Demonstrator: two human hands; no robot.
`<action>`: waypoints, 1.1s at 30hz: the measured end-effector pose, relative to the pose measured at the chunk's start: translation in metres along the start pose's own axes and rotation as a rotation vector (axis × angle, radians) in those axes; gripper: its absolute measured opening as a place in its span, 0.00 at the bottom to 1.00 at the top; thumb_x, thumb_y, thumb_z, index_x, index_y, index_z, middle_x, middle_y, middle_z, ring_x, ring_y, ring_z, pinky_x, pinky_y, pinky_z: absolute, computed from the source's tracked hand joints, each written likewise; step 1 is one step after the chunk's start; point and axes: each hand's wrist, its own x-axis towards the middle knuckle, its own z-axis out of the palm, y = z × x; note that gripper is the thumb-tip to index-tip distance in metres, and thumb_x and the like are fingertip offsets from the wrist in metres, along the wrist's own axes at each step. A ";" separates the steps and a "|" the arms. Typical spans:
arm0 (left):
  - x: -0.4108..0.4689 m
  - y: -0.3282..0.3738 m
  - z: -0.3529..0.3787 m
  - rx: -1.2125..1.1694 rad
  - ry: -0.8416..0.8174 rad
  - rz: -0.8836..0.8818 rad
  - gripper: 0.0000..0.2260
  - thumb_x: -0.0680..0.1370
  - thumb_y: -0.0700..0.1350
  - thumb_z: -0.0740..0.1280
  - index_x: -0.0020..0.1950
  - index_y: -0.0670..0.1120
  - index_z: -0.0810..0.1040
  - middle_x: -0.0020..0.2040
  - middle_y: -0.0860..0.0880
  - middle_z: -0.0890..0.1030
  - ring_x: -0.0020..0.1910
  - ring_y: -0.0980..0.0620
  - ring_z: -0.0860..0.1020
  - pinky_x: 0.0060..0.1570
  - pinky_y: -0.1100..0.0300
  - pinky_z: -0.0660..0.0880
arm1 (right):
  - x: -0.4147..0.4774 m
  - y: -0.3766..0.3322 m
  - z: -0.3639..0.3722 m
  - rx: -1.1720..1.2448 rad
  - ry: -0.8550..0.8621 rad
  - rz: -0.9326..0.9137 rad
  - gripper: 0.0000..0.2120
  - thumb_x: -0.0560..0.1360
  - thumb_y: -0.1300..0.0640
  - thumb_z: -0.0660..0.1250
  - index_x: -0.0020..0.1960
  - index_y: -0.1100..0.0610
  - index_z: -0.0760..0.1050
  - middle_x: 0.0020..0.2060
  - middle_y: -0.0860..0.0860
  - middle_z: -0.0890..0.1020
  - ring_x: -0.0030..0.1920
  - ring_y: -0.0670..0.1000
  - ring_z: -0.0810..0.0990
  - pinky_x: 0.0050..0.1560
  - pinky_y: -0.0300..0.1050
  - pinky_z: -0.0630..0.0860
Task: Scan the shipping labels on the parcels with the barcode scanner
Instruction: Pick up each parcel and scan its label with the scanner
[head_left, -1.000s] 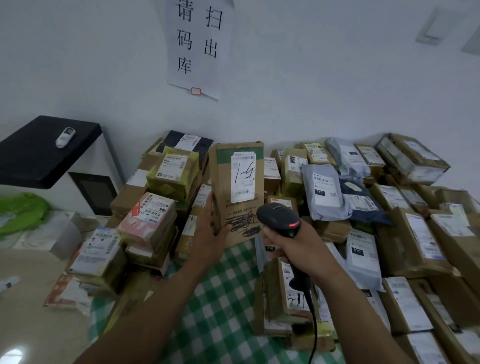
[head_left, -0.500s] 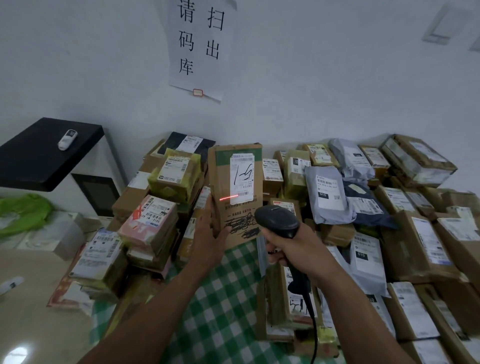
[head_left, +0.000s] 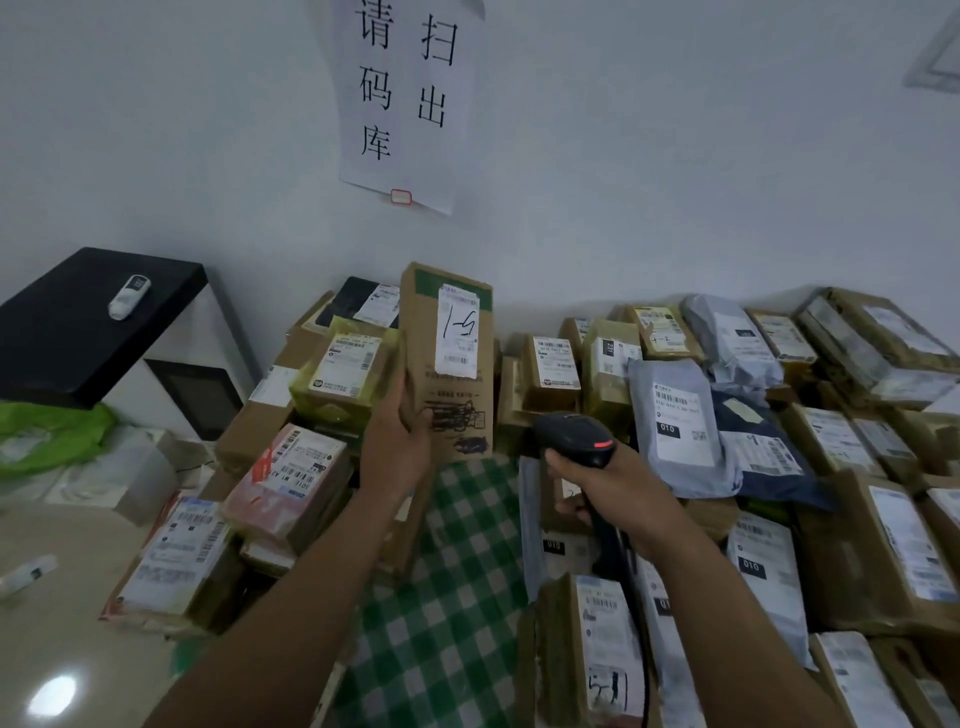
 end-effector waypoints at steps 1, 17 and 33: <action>0.013 0.010 0.003 0.035 -0.004 -0.016 0.30 0.83 0.41 0.66 0.83 0.57 0.59 0.76 0.51 0.71 0.76 0.45 0.70 0.71 0.41 0.71 | 0.011 -0.001 -0.004 -0.003 -0.001 0.012 0.12 0.79 0.48 0.73 0.62 0.44 0.79 0.49 0.50 0.87 0.42 0.47 0.87 0.38 0.38 0.79; 0.172 -0.032 0.099 0.238 -0.105 -0.073 0.16 0.85 0.42 0.58 0.70 0.57 0.72 0.60 0.53 0.79 0.58 0.52 0.78 0.53 0.56 0.77 | 0.117 0.053 -0.021 -0.013 -0.053 0.230 0.10 0.79 0.48 0.73 0.59 0.40 0.79 0.54 0.47 0.85 0.55 0.54 0.84 0.45 0.44 0.78; 0.160 -0.053 0.129 0.891 -0.543 -0.047 0.44 0.73 0.70 0.69 0.83 0.60 0.53 0.85 0.47 0.43 0.82 0.38 0.35 0.75 0.28 0.36 | 0.139 0.076 -0.021 0.017 -0.061 0.300 0.10 0.79 0.49 0.73 0.59 0.43 0.80 0.52 0.51 0.85 0.46 0.53 0.83 0.38 0.44 0.78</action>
